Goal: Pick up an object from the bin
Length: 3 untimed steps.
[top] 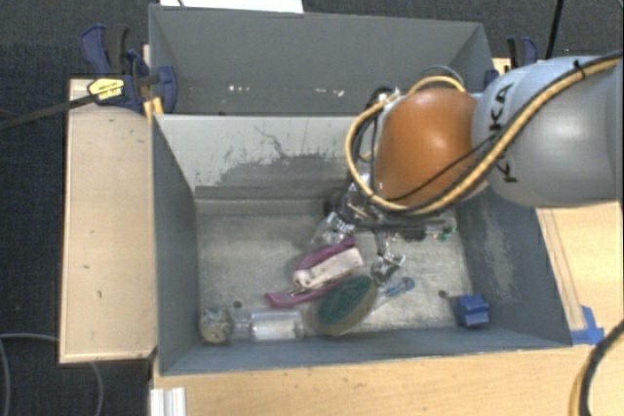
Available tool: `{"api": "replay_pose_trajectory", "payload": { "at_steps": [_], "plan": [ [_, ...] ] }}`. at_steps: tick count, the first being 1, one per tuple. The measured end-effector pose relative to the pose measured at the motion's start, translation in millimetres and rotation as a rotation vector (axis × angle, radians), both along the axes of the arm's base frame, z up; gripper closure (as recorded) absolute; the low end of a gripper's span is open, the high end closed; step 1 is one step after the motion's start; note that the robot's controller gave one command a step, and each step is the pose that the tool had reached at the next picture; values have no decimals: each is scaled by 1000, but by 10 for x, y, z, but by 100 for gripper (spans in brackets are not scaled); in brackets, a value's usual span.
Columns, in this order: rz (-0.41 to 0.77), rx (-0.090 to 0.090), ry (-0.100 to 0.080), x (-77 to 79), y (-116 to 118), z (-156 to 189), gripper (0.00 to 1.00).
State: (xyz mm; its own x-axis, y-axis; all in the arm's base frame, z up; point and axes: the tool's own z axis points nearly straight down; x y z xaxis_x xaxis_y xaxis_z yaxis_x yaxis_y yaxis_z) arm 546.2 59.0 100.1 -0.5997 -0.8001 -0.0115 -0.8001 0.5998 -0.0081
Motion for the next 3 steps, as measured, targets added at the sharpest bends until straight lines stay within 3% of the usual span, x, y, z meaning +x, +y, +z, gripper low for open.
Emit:
{"api": "replay_pose_trajectory", "payload": {
  "at_steps": [1,2,3],
  "plan": [
    [1,0,-1,4,-3,-15,100],
    [220,-4,1,-20,141,1533,100],
    [171,-2,18,220,454,469,100]
  ]
}}
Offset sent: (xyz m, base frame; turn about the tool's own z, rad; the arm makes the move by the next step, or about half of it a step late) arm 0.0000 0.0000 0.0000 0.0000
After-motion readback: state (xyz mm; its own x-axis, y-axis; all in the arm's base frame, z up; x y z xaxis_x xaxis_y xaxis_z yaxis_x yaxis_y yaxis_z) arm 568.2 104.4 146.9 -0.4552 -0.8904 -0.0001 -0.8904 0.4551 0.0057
